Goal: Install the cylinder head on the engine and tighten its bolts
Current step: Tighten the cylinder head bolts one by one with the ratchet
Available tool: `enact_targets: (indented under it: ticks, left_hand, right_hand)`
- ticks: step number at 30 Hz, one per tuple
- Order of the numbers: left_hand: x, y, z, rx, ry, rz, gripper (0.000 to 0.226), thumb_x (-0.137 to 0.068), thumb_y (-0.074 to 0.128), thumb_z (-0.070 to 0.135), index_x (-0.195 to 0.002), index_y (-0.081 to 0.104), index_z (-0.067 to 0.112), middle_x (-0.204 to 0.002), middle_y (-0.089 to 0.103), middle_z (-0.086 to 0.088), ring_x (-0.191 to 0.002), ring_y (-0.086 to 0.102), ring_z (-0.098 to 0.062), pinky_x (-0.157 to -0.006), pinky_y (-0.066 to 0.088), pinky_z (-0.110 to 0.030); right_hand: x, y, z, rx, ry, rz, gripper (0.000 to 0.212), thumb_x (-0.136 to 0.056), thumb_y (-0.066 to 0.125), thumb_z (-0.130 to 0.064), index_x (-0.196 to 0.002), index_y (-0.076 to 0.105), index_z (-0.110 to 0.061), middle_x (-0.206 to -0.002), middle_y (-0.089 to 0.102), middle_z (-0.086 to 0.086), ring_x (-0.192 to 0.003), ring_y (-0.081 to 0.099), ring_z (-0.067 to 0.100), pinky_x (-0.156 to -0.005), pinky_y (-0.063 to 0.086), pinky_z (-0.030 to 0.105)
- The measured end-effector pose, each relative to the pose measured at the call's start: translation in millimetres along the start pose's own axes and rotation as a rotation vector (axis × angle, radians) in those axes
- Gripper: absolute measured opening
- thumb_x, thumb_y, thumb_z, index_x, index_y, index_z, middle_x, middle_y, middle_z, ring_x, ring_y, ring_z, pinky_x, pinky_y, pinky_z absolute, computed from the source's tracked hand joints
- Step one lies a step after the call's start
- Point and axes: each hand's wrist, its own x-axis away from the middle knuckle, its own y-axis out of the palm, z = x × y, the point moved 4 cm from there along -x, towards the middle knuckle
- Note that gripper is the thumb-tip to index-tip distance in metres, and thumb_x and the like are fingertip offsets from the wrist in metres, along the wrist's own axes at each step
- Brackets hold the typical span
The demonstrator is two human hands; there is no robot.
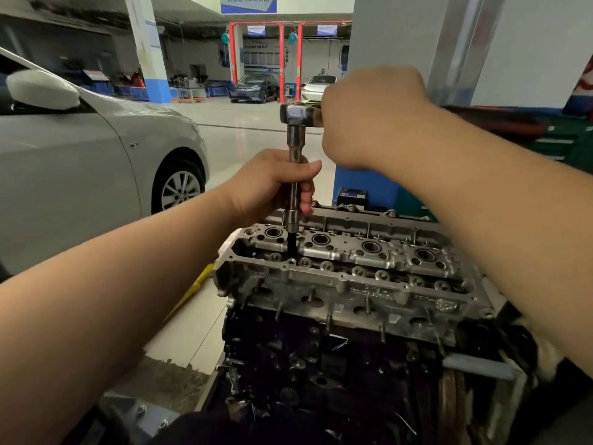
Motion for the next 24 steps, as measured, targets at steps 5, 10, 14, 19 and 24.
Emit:
enact_targets:
  ticks: [5, 10, 14, 19, 24]
  left_hand:
    - [4.3, 12.7, -1.6, 0.17, -0.042, 0.138, 0.038, -0.108, 0.05, 0.018, -0.073, 0.035, 0.02, -0.064, 0.023, -0.003, -0.059, 0.018, -0.02, -0.055, 0.023, -0.034]
    - [6.7, 23.7, 1.4, 0.134, -0.026, 0.196, 0.046, -0.101, 0.051, 0.012, -0.064, 0.026, 0.023, -0.056, 0.018, -0.002, -0.052, 0.014, -0.019, -0.053, 0.016, -0.032]
    - [0.4, 13.0, -1.5, 0.138, -0.009, 0.257, 0.042, -0.098, 0.054, 0.008, -0.064, 0.032, 0.019, -0.056, 0.023, -0.005, -0.05, 0.02, -0.02, -0.049, 0.027, -0.029]
    - [-4.9, 14.1, 2.9, 0.088, 0.03, 0.322, 0.027, -0.083, 0.059, 0.008, -0.064, 0.041, 0.016, -0.056, 0.032, -0.005, -0.049, 0.026, -0.021, -0.05, 0.029, -0.029]
    - [-1.4, 14.7, -1.8, 0.149, -0.014, 0.264, 0.045, -0.098, 0.052, 0.01, -0.063, 0.027, 0.023, -0.057, 0.018, -0.002, -0.049, 0.014, -0.019, -0.051, 0.018, -0.03]
  right_hand:
    - [-3.4, 5.1, -4.9, -0.101, -0.055, 0.084, 0.014, -0.092, 0.052, -0.019, -0.079, 0.047, -0.02, -0.07, 0.043, 0.0, -0.071, 0.049, 0.028, -0.072, 0.036, 0.04]
    - [-17.8, 21.5, -16.0, -0.788, -0.125, -0.085, 0.029, -0.095, 0.046, -0.001, -0.109, 0.068, -0.016, -0.104, 0.066, 0.004, -0.107, 0.056, 0.029, -0.09, 0.046, 0.041]
    - [-17.1, 12.8, -8.8, -0.356, -0.049, -0.108, 0.01, -0.092, 0.05, -0.01, -0.088, 0.053, -0.019, -0.087, 0.057, 0.002, -0.08, 0.055, 0.029, -0.077, 0.041, 0.04]
    - [14.0, -18.0, -6.0, -0.003, -0.03, -0.017, 0.022, -0.085, 0.051, -0.015, -0.066, 0.04, -0.018, -0.068, 0.042, 0.005, -0.056, 0.037, 0.023, -0.067, 0.04, 0.042]
    - [-12.9, 6.9, -8.4, -0.354, -0.109, -0.047, 0.013, -0.093, 0.047, -0.01, -0.092, 0.057, -0.018, -0.082, 0.056, -0.002, -0.08, 0.052, 0.027, -0.076, 0.037, 0.038]
